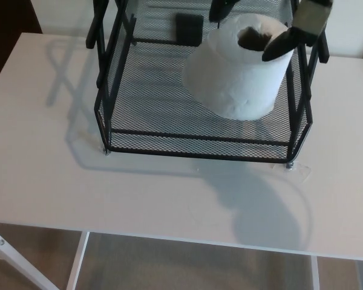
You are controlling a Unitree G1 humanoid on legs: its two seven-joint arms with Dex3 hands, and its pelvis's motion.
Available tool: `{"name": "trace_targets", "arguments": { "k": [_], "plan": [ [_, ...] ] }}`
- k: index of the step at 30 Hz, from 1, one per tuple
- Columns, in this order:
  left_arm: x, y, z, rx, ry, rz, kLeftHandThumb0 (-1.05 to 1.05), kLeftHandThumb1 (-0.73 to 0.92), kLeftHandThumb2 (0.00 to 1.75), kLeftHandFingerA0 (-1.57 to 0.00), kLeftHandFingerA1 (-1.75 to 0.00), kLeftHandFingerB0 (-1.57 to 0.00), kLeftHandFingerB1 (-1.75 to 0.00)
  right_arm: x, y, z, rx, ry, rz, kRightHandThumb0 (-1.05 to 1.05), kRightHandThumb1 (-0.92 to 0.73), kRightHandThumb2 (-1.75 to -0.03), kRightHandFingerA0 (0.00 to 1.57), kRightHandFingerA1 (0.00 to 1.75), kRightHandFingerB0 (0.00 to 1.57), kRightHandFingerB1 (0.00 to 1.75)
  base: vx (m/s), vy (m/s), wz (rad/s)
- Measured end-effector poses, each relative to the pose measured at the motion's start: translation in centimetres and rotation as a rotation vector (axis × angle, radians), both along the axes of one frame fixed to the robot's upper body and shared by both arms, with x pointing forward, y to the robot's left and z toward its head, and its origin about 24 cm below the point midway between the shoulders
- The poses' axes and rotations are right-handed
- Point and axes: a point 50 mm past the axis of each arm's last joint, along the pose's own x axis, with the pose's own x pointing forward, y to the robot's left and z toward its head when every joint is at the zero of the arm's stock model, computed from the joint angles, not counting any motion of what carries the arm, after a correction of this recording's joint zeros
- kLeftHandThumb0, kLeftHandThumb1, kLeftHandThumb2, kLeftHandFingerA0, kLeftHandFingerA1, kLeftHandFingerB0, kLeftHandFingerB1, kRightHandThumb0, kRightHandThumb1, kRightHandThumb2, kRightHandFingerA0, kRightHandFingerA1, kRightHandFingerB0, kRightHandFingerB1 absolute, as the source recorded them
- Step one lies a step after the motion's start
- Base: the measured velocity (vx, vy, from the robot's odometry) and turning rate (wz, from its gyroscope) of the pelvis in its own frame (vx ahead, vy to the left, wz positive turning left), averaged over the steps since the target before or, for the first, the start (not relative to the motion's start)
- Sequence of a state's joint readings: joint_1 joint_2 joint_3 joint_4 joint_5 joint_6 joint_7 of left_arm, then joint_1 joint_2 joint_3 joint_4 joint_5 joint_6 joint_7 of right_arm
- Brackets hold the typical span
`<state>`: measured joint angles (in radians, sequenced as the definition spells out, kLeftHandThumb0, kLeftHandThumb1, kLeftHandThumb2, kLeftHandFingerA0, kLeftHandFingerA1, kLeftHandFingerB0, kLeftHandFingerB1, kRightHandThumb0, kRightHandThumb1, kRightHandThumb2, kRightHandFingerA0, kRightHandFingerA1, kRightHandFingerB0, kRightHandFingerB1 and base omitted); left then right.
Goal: The robot walks towards a desk on which a file tray is kept in the middle and a toilet paper roll is kept on its right. The robot uses its right hand to hook on finger in the gap of the roll and grabs it, lifts it and places it on the tray.
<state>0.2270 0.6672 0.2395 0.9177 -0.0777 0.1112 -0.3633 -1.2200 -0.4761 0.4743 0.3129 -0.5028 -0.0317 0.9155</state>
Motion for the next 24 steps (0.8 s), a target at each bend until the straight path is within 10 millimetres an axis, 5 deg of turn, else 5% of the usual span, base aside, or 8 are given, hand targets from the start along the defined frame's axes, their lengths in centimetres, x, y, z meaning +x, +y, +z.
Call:
{"name": "trace_targets", "arguments": {
  "k": [4, 6, 12, 18, 19, 20, 23, 24],
  "plan": [
    [-0.1, 0.0, 0.0, 0.001, 0.001, -0.005, -0.66, 0.92, 0.71, -0.43, -0.4, -0.27, -0.34, -0.2, -0.4, 1.4, -0.005, 0.009, -0.021, -0.58, -0.52, -0.56, 0.01, 0.34, 0.33, 0.35, 0.0, 0.0, 0.0],
    [-0.1, -0.1, 0.1, 0.002, -0.001, -0.012, -0.68, 0.92, 0.7, -0.44, -0.41, -0.28, -0.34, -0.4, -0.8, 2.4, 0.006, 0.014, -0.035, -0.66, -0.42, -0.81, 0.02, 0.31, 0.24, 0.48, 0.0, 0.0, 0.0],
    [-0.4, 0.0, 0.0, 0.001, 0.01, -0.004, -0.67, 0.92, 0.7, -0.45, -0.42, -0.29, -0.35, -1.5, -2.6, 5.9, 0.031, -0.014, -0.082, -0.68, -0.45, -0.84, 0.02, 0.32, 0.24, 0.51, 0.0, 0.0, 0.0],
    [-0.8, 0.0, -0.1, 0.0, 0.018, 0.001, -0.67, 0.92, 0.7, -0.44, -0.42, -0.27, -0.35, -5.0, -7.8, 10.7, 0.174, -0.138, -0.161, -0.63, -0.48, -0.83, 0.12, 0.55, 0.22, 0.46, 0.0, 0.0, 0.01],
    [-0.8, 0.0, -0.1, 0.0, 0.018, 0.001, -0.66, 0.92, 0.7, -0.43, -0.41, -0.28, -0.34, -5.4, -8.6, 11.1, 0.202, -0.153, -0.169, -0.58, -0.62, -0.59, 0.24, 0.47, 0.3, 0.32, 0.0, 0.0, 0.0],
    [-0.8, 0.0, -0.1, 0.0, 0.018, 0.001, -0.67, 0.92, 0.7, -0.45, -0.42, -0.29, -0.35, -5.7, -9.1, 11.2, 0.217, -0.16, -0.176, -0.62, -0.52, -0.83, 0.42, 0.63, 0.23, 0.43, 0.0, 0.0, 0.0],
    [-0.7, 0.0, -0.1, 0.0, 0.016, 0.0, -0.67, 0.92, 0.7, -0.45, -0.42, -0.28, -0.35, -6.7, -11.7, 11.4, 0.279, -0.185, -0.228, -0.59, -0.48, -0.82, 0.29, 0.59, 0.29, 0.46, 0.0, 0.0, 0.0],
    [-0.7, 0.0, -0.1, 0.0, 0.016, 0.0, -0.68, 0.92, 0.7, -0.44, -0.41, -0.29, -0.35, -6.8, -12.3, 11.3, 0.291, -0.188, -0.241, -0.58, -0.62, -0.59, 0.35, 0.63, 0.34, 0.33, 0.0, 0.0, 0.0]
  ]
}}
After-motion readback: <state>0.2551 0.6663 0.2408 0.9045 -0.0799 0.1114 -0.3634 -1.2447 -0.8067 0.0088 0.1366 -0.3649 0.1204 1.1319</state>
